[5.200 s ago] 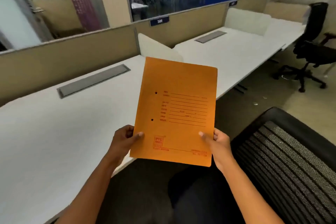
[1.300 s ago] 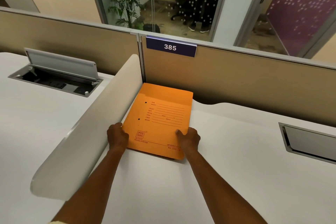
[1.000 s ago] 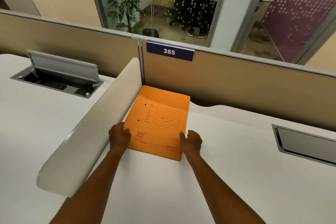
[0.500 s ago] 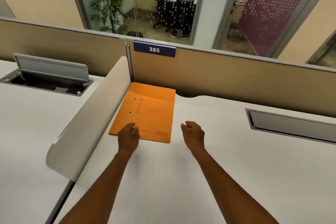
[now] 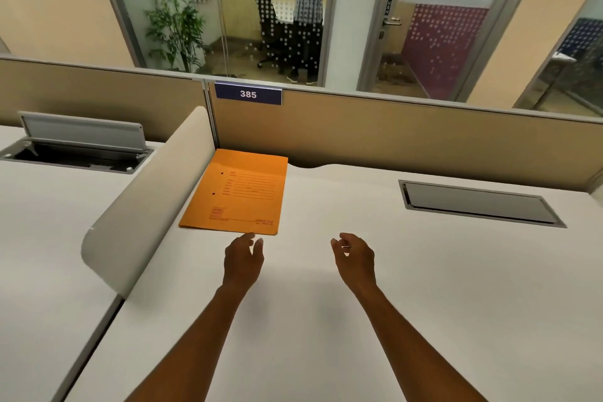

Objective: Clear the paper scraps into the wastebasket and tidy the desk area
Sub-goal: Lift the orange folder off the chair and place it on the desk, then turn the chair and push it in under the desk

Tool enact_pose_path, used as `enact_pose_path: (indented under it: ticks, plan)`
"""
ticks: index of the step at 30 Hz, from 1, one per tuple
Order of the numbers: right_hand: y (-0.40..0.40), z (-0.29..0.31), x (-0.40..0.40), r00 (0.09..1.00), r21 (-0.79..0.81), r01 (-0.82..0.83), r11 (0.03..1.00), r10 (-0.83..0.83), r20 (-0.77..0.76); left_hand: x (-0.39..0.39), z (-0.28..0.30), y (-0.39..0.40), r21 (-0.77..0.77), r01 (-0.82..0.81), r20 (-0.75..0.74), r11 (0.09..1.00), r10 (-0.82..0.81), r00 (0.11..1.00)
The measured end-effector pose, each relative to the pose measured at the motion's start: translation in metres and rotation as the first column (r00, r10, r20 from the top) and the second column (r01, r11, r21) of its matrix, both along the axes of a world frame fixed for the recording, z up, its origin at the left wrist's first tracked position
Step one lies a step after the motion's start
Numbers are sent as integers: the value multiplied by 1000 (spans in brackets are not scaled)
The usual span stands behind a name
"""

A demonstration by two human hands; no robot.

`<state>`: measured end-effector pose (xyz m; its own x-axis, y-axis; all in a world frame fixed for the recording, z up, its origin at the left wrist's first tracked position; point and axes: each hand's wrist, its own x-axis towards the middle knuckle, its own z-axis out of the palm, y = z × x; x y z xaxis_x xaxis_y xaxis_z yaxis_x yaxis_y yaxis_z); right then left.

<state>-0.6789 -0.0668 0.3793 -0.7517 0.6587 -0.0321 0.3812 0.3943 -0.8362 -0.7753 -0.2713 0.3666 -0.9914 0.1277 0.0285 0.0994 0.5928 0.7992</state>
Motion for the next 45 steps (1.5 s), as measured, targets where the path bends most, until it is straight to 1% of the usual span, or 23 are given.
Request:
enact_pose_path:
  ticks: [5,11,14,19,24,29,32,37,41,45]
  plan:
    - [18,-1,67,1000,25,5,1000,-4,-31,64,7,17,-54,60,33,997,-58,998]
    - [39,-4,155,999,64,15,998,-12,-45,153,11,33,-116,96,37,989,-92,995]
    - [46,-6,199,1000,86,1,996,2,-26,198,12,37,-138,98,47,986,-92,995]
    - [54,-12,268,999,128,-30,991,26,29,263,16,40,-197,147,11,969,-148,989]
    - [52,-15,327,999,127,-16,992,10,51,320,21,32,-243,212,42,946,-209,977]
    - [36,-23,380,997,102,9,995,-17,77,368,16,20,-275,277,83,921,-264,961]
    - [20,-26,411,995,63,40,997,-46,92,397,13,8,-246,318,109,916,-300,948]
    - [-19,-30,464,992,33,91,995,-93,83,449,6,-25,-197,369,105,908,-355,929]
    - [-60,-31,512,984,114,139,984,-150,94,488,-6,-67,-186,433,46,882,-432,901]
    - [-100,-35,566,968,132,203,970,-219,121,533,-21,-100,-163,468,116,869,-454,883]
